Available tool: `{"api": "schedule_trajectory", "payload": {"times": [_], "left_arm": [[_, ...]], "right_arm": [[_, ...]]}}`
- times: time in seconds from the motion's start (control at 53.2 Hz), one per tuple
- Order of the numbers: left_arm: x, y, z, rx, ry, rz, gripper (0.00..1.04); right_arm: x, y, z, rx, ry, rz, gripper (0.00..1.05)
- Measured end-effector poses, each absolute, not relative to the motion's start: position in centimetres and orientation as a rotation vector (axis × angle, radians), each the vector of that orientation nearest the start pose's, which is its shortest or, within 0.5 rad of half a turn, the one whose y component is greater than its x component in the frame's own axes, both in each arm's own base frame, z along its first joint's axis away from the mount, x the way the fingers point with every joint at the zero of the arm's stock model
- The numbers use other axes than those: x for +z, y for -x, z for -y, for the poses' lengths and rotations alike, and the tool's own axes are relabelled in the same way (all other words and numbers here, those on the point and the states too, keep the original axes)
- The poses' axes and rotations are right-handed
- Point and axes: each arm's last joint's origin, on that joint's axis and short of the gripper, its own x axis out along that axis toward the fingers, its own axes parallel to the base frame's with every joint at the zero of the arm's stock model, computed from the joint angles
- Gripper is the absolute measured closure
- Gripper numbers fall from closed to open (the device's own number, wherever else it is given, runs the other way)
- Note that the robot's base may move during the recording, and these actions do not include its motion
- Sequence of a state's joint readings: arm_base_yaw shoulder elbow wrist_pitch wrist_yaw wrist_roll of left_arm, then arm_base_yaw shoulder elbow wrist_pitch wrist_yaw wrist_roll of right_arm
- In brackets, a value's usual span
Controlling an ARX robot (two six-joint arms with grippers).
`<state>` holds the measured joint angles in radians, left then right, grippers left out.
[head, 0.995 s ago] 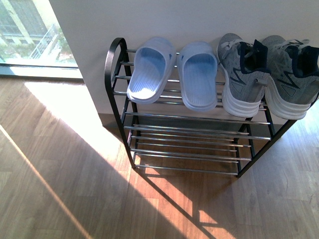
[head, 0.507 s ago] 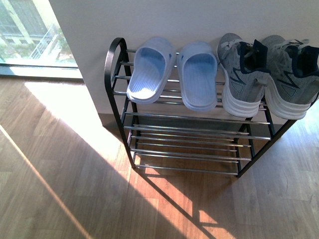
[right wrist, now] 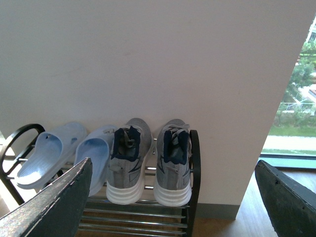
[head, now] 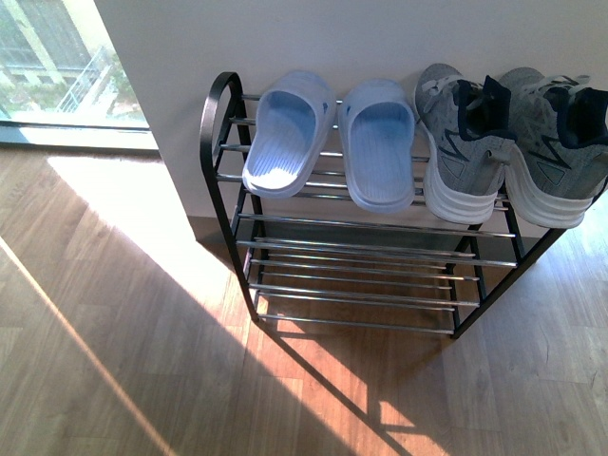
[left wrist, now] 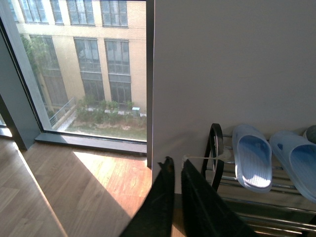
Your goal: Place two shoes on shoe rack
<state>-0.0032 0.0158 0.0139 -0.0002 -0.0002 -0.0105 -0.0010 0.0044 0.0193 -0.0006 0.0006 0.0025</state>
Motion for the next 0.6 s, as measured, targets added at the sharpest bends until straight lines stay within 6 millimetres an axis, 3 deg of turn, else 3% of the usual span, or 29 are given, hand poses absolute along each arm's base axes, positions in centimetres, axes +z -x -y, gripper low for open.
{"api": "schedule_trajectory", "payload": {"times": [0.094, 0.507, 0.601], "left_arm": [[16.7, -9.78, 0.03, -0.003, 0.01, -0.002, 0.74], [16.7, -9.78, 0.03, -0.003, 0.01, -0.002, 0.09], [16.7, -9.78, 0.03, -0.003, 0.008, -0.002, 0.1]], "right_arm": [[16.97, -9.68, 0.01, -0.002, -0.002, 0.014, 0.09], [16.97, -9.68, 0.01, -0.002, -0.002, 0.014, 0.09], [16.97, -9.68, 0.01, -0.002, -0.002, 0.014, 0.09]]}}
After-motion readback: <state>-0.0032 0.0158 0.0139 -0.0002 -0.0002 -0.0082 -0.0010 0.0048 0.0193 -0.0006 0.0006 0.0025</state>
